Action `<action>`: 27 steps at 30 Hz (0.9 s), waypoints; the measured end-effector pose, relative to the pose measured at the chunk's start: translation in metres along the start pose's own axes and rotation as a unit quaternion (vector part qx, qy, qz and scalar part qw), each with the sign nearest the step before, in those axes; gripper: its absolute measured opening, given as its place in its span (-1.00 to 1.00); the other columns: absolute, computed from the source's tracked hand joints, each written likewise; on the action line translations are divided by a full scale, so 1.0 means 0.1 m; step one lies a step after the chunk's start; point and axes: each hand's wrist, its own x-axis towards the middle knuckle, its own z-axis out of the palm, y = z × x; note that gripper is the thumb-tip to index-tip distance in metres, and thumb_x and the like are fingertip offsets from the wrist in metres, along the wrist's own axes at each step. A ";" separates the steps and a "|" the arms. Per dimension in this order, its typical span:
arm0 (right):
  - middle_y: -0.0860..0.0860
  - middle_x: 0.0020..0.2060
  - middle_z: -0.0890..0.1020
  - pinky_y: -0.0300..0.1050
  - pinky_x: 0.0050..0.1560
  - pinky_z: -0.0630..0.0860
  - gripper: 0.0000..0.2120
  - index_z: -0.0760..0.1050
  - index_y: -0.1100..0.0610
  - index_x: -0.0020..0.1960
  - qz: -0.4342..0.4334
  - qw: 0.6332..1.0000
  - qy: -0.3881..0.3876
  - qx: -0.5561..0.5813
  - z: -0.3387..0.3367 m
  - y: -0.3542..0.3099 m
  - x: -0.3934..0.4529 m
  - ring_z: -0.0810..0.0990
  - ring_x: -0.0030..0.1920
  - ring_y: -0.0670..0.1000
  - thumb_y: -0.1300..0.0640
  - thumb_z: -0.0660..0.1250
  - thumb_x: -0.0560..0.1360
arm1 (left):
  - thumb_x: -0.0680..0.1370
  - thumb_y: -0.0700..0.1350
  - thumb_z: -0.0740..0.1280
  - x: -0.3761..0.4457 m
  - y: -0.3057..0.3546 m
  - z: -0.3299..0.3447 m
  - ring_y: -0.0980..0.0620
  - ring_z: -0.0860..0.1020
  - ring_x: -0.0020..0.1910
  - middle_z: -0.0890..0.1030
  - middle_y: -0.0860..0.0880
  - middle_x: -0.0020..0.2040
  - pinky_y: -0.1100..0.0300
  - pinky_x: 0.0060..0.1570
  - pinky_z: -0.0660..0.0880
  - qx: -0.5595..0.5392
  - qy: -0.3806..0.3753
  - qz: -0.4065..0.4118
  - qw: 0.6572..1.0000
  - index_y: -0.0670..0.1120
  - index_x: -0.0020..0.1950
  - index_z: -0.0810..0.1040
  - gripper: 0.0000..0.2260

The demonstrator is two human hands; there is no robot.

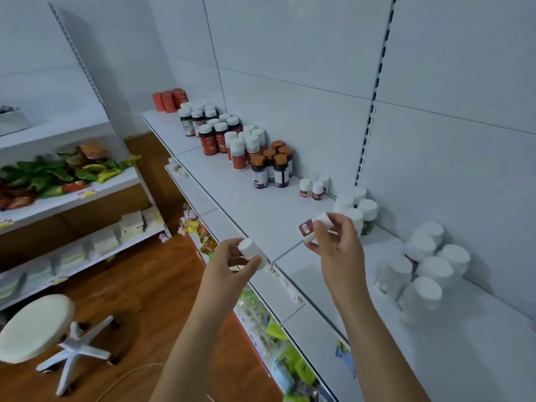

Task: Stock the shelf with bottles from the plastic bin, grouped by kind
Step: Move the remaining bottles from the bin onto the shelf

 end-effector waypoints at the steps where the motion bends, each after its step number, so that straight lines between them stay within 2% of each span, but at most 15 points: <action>1: -0.01 0.06 0.62 -0.10 0.00 0.65 -0.82 0.47 -0.01 0.16 -0.005 1.000 0.002 -0.021 0.06 0.06 0.09 0.64 0.04 -0.06 -0.01 0.30 0.59 | 0.51 -0.01 0.45 0.14 -0.04 0.01 0.36 0.57 -0.07 0.59 0.21 0.02 0.38 -0.20 0.54 0.001 -0.005 0.000 1.000 0.18 0.14 0.44 -0.72; 3: -0.03 0.08 0.62 -0.13 0.05 0.62 -0.78 0.46 0.02 0.24 -0.015 0.997 0.012 -0.070 0.17 0.18 0.29 0.62 0.04 -0.10 0.01 0.26 0.62 | 0.51 -0.03 0.45 0.44 -0.12 0.04 0.40 0.56 -0.08 0.60 0.22 0.01 0.40 -0.20 0.52 0.005 -0.022 0.005 1.000 0.15 0.13 0.46 -0.74; 5: -0.10 0.11 0.60 -0.32 0.07 0.52 -0.75 0.45 0.00 0.29 -0.028 0.992 0.022 -0.121 0.29 0.28 0.49 0.58 0.07 -0.19 0.04 0.24 0.63 | 0.52 -0.04 0.45 0.75 -0.22 0.10 0.39 0.56 -0.07 0.61 0.22 0.02 0.40 -0.17 0.50 0.006 -0.043 0.014 0.999 0.14 0.15 0.48 -0.74; 6: -0.15 0.09 0.60 -0.46 0.01 0.45 -0.75 0.46 -0.01 0.29 -0.035 0.989 0.026 -0.141 0.35 0.31 0.59 0.55 0.06 -0.25 0.05 0.25 0.62 | 0.52 -0.05 0.45 0.90 -0.26 0.14 0.39 0.56 -0.06 0.61 0.22 0.01 0.41 -0.16 0.48 0.006 -0.053 0.017 0.998 0.14 0.16 0.49 -0.74; 8: -0.24 0.01 0.58 -0.56 -0.10 0.38 -0.81 0.47 -0.05 0.22 -0.048 0.983 0.047 -0.174 0.48 0.36 0.83 0.54 0.01 -0.30 0.08 0.29 0.61 | 0.53 -0.06 0.44 1.22 -0.34 0.22 0.41 0.54 -0.05 0.60 0.26 0.00 0.45 -0.19 0.47 0.007 -0.080 0.029 0.996 0.16 0.15 0.49 -0.74; 10: -0.26 -0.05 0.57 -0.51 -0.12 0.40 -0.85 0.46 -0.07 0.14 -0.059 0.972 0.074 -0.214 0.60 0.40 1.09 0.55 -0.02 -0.28 0.09 0.31 0.59 | 0.53 -0.09 0.44 1.54 -0.40 0.31 0.38 0.55 -0.05 0.60 0.27 -0.01 0.46 -0.19 0.49 0.004 -0.114 0.046 0.992 0.19 0.10 0.49 -0.75; 12: -0.15 0.00 0.59 -0.42 -0.09 0.46 -0.83 0.46 -0.03 0.15 -0.066 0.958 0.101 -0.261 0.69 0.46 1.42 0.56 -0.04 -0.20 0.11 0.32 0.58 | 0.53 -0.11 0.44 1.87 -0.44 0.42 0.29 0.58 -0.04 0.61 0.24 0.00 0.40 -0.11 0.53 0.007 -0.151 0.075 0.986 0.17 0.10 0.51 -0.76; 14: -0.08 0.03 0.60 -0.17 -0.05 0.60 -0.78 0.45 -0.04 0.18 -0.058 0.948 0.124 -0.286 0.77 0.51 1.73 0.58 -0.02 -0.10 0.11 0.35 0.56 | 0.52 -0.09 0.43 2.19 -0.46 0.51 0.29 0.57 -0.03 0.62 0.24 0.00 0.34 -0.07 0.54 0.016 -0.187 0.100 0.977 0.15 0.12 0.51 -0.76; 15: -0.07 0.02 0.60 -0.05 -0.04 0.63 -0.76 0.44 -0.05 0.19 -0.054 0.943 0.134 -0.300 0.81 0.52 1.87 0.59 -0.01 -0.06 0.11 0.36 0.55 | 0.53 -0.07 0.42 2.34 -0.47 0.55 0.31 0.56 -0.02 0.61 0.26 0.00 0.36 -0.07 0.52 0.023 -0.202 0.109 0.973 0.15 0.13 0.50 -0.77; 16: -0.07 0.00 0.60 -0.01 -0.03 0.62 -0.74 0.44 -0.05 0.20 -0.053 0.934 0.141 -0.323 0.84 0.50 1.99 0.58 -0.01 -0.04 0.11 0.37 0.55 | 0.53 -0.06 0.42 2.48 -0.48 0.59 0.34 0.54 -0.01 0.60 0.26 0.01 0.41 -0.08 0.50 0.031 -0.215 0.117 0.969 0.16 0.13 0.50 -0.77; 19: -0.07 0.00 0.58 -0.10 -0.02 0.52 -0.75 0.45 -0.02 0.21 -0.059 0.896 0.142 -0.416 0.93 0.48 2.30 0.55 -0.02 -0.03 0.08 0.36 0.55 | 0.53 -0.05 0.40 2.83 -0.52 0.74 0.38 0.50 0.01 0.58 0.24 0.04 0.48 -0.09 0.43 0.056 -0.255 0.145 0.954 0.17 0.14 0.48 -0.76; 22: -0.06 0.08 0.56 -0.12 0.00 0.46 -0.72 0.47 0.02 0.25 -0.010 0.878 0.130 -0.460 0.96 0.63 2.54 0.53 0.05 -0.02 0.08 0.34 0.55 | 0.55 -0.04 0.36 3.09 -0.57 0.92 0.30 0.50 0.03 0.57 0.19 0.07 0.45 -0.05 0.42 0.078 -0.294 0.203 0.931 0.13 0.17 0.50 -0.79; 24: -0.02 0.04 0.58 -0.11 -0.02 0.41 -0.77 0.52 0.08 0.16 0.008 0.851 0.131 -0.508 0.98 0.79 2.60 0.53 0.06 0.04 0.10 0.34 0.51 | 0.54 -0.05 0.35 3.21 -0.67 1.04 0.20 0.48 0.05 0.57 0.13 0.11 0.34 0.03 0.40 0.116 -0.289 0.270 0.911 0.06 0.20 0.53 -0.77; 27: 0.05 -0.12 0.61 -0.04 -0.02 0.40 -0.91 0.56 0.14 -0.05 -0.008 0.805 0.126 -0.580 1.04 0.90 2.62 0.53 -0.03 0.12 0.14 0.33 0.51 | 0.48 -0.07 0.32 3.31 -0.83 1.17 0.00 0.48 0.13 0.56 0.02 0.16 0.23 0.12 0.37 0.149 -0.268 0.334 0.892 -0.03 0.22 0.55 -0.70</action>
